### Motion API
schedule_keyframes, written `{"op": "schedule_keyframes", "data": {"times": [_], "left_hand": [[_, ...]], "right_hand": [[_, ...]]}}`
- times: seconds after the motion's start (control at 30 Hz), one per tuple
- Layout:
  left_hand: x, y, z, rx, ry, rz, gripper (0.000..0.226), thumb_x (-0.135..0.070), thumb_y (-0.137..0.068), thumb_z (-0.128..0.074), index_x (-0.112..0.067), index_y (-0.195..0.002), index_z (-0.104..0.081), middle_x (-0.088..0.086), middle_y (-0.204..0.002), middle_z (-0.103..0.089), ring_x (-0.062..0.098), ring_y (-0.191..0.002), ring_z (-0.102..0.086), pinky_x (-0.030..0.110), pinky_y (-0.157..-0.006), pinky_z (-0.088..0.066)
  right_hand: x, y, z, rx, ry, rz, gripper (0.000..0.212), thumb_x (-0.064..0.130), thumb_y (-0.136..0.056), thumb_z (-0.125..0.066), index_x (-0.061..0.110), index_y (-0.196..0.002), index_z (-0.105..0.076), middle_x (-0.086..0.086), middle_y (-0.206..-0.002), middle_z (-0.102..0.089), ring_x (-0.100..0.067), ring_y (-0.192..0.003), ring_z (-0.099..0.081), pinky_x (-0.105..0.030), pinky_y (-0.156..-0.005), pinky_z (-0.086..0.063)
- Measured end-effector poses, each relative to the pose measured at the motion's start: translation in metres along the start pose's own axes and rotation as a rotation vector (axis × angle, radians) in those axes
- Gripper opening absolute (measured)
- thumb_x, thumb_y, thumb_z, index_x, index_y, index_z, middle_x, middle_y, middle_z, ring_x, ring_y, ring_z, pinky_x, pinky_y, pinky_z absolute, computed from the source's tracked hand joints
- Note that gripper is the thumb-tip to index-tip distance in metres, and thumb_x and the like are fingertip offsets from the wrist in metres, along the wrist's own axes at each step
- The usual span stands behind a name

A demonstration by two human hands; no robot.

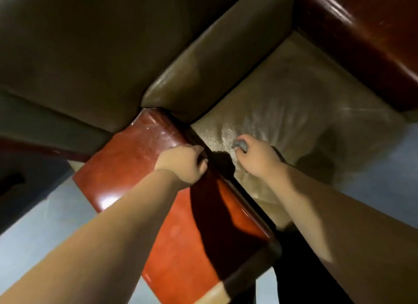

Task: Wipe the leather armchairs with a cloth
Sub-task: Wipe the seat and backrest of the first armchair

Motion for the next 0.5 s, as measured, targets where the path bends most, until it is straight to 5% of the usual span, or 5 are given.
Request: {"op": "schedule_keyframes", "data": {"times": [0.17,0.5], "left_hand": [[-0.04,0.088,-0.007,0.069,0.131,0.057,0.044,-0.052,-0.103,-0.044,-0.027,-0.137,-0.059,0.001,-0.12,-0.072,0.03,-0.111,-0.067,0.037,-0.086,-0.056],[-0.096,0.185,0.084,-0.015,0.071,-0.058,0.056,-0.054,-0.099,-0.043,-0.025,-0.146,-0.054,0.002,-0.129,-0.07,0.03,-0.119,-0.065,0.042,-0.094,-0.056]], "right_hand": [[-0.003,0.088,0.024,0.086,0.136,0.008,0.039,0.04,-0.098,-0.061,0.034,-0.136,-0.054,0.003,-0.1,-0.072,-0.017,-0.072,-0.066,-0.036,-0.069,-0.059],[0.02,0.237,0.1,0.009,0.165,-0.02,0.038,0.047,-0.098,-0.062,0.036,-0.134,-0.056,0.0,-0.104,-0.069,-0.019,-0.083,-0.067,-0.039,-0.075,-0.06]]}}
Point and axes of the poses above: each hand's wrist, its own y-axis away from the middle knuckle, its own z-axis out of the back of the hand, x = y × z, the point moved 9 cm from there along -y, towards the middle knuckle
